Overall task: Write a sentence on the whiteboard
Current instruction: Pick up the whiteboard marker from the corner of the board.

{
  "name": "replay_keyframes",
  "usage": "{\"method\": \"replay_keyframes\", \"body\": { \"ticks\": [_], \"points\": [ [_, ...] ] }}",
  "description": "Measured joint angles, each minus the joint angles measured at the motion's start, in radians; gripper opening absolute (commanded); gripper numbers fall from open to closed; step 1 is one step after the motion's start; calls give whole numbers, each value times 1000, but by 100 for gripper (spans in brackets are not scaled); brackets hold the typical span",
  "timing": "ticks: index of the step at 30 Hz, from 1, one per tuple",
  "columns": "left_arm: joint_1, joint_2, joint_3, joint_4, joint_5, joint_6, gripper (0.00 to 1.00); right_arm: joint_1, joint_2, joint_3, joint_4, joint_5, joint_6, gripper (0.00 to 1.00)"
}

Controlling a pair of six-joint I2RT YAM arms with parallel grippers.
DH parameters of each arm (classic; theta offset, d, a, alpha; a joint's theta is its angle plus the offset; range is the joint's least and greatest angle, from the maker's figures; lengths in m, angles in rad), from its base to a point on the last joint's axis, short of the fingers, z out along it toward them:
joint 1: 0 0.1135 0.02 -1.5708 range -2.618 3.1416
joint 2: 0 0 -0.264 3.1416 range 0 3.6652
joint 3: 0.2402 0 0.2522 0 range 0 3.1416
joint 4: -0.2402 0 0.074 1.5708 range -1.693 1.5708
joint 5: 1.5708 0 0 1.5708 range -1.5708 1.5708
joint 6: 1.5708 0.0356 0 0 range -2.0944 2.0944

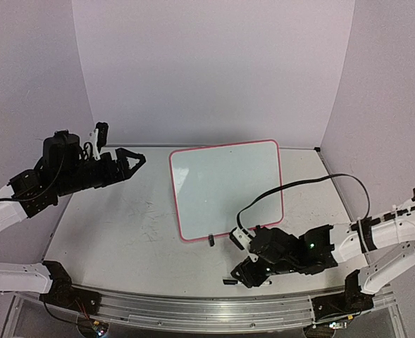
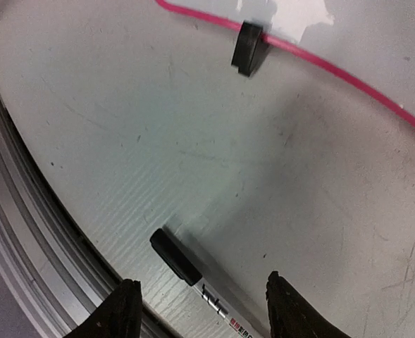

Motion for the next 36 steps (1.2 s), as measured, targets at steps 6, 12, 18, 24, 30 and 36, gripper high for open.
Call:
{"method": "replay_keyframes", "body": {
  "ticks": [6,12,18,24,30,36],
  "points": [
    [0,16,0,-5,15,2,96,30,116,19,-63,-15,-8,57],
    [0,23,7,-25,14,16,96,58,220,98,-94,-8,-28,40],
    [0,23,48,-26,-40,55,97,90,272,126,-112,24,-36,17],
    [0,48,66,-25,-84,93,97,96,271,129,-120,84,-45,0],
    [0,108,72,-27,-91,133,97,95,271,129,-96,159,-37,0],
    [0,160,114,-1,-38,166,95,85,201,100,-11,306,-62,0]
  ]
}}
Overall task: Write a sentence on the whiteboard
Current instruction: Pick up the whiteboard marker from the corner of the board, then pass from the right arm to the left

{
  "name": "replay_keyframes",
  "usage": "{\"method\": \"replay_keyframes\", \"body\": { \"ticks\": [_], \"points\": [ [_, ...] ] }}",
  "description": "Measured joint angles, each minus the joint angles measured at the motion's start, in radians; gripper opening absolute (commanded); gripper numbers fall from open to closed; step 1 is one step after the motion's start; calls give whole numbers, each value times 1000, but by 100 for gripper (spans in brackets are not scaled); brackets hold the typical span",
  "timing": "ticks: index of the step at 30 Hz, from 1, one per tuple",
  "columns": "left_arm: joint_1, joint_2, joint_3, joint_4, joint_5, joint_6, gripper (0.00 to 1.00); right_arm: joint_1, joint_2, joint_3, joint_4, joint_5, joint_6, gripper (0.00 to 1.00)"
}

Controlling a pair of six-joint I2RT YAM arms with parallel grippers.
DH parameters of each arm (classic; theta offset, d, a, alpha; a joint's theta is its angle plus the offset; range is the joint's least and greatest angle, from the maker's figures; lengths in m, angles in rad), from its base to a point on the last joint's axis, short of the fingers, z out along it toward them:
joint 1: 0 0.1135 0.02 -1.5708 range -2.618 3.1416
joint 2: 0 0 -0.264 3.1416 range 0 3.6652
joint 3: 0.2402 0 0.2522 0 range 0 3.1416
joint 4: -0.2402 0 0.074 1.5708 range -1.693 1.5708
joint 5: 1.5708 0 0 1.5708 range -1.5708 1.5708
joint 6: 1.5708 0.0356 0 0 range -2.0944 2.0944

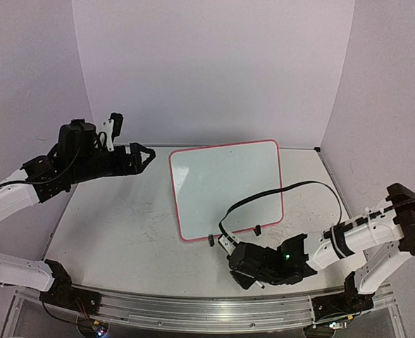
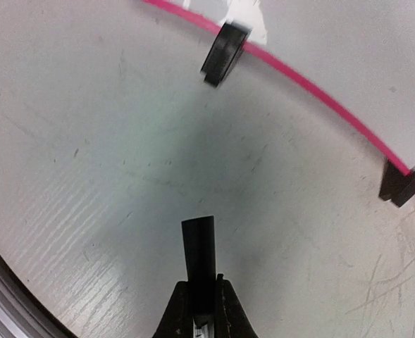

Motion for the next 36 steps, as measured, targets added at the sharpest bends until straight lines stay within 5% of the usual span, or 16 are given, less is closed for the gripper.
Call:
{"method": "replay_keyframes", "body": {
  "ticks": [13,22,31,36],
  "points": [
    [-24,130,16,178,278,-21,87,-302,-438,-79,280,-120,-271,0],
    [-201,300,111,244,437,-10,77,-304,-334,108,324,-307,-440,0],
    [-202,399,127,304,549,-66,48,-304,-295,130,361,-386,-494,0],
    [-202,399,127,354,563,-90,45,-304,-295,130,361,-409,-496,0]
  ]
}}
